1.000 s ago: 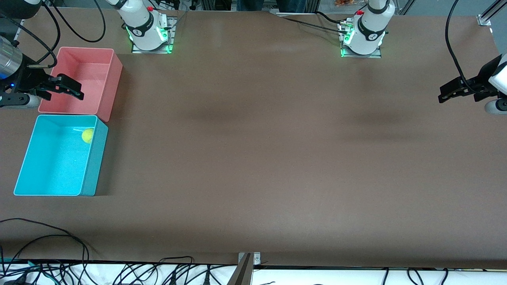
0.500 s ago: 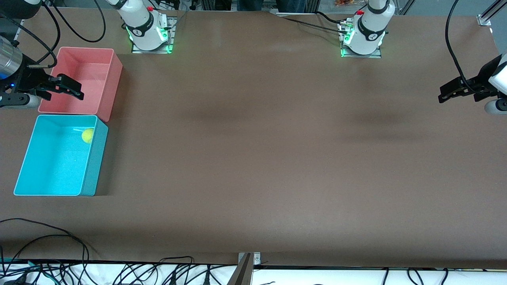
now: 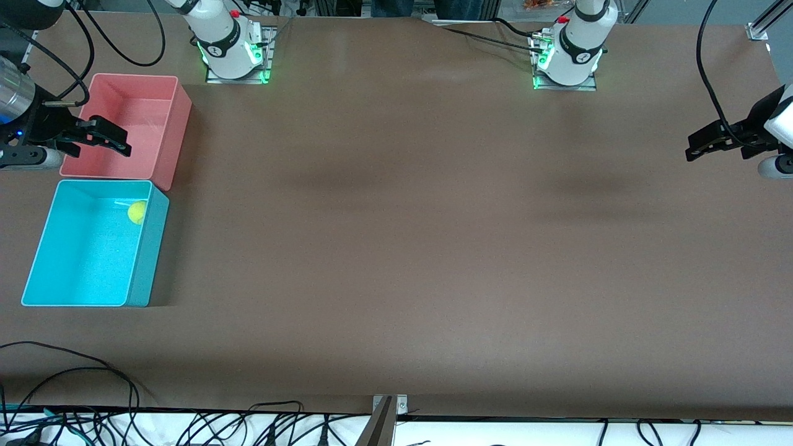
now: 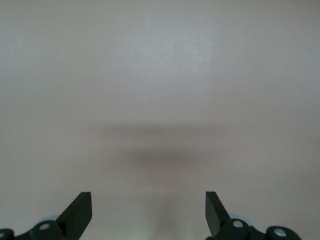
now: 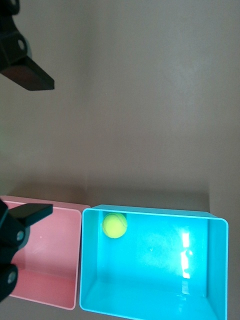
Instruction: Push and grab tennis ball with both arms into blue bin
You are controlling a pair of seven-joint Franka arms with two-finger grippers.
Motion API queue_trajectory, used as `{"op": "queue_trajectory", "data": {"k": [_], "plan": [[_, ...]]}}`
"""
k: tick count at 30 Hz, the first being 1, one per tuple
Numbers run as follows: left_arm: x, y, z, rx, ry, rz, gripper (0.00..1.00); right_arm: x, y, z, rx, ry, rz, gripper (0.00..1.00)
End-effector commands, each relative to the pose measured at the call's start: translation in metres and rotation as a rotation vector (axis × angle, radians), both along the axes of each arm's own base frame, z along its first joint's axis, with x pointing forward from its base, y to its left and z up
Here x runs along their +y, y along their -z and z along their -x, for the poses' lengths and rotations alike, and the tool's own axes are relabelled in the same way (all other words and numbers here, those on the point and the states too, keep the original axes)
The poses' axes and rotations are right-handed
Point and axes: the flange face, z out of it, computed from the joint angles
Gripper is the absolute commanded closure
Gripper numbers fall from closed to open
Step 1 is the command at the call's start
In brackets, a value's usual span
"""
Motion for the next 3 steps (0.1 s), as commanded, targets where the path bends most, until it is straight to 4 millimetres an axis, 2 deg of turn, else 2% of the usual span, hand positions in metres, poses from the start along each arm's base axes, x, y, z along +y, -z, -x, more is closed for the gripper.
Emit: {"op": "queue_trajectory", "data": {"k": [1,3], "plan": [[0.0003,-0.0035,0.0047,0.003,0.022,-0.020,0.00,-0.0017,-0.0056,-0.0020,-0.007,-0.015,0.013,0.00],[0.0001,-0.0035,0.0047,0.003,0.022,-0.019,0.00,-0.0009,-0.0056,-0.0020,-0.007,-0.018,0.013,0.00]]}}
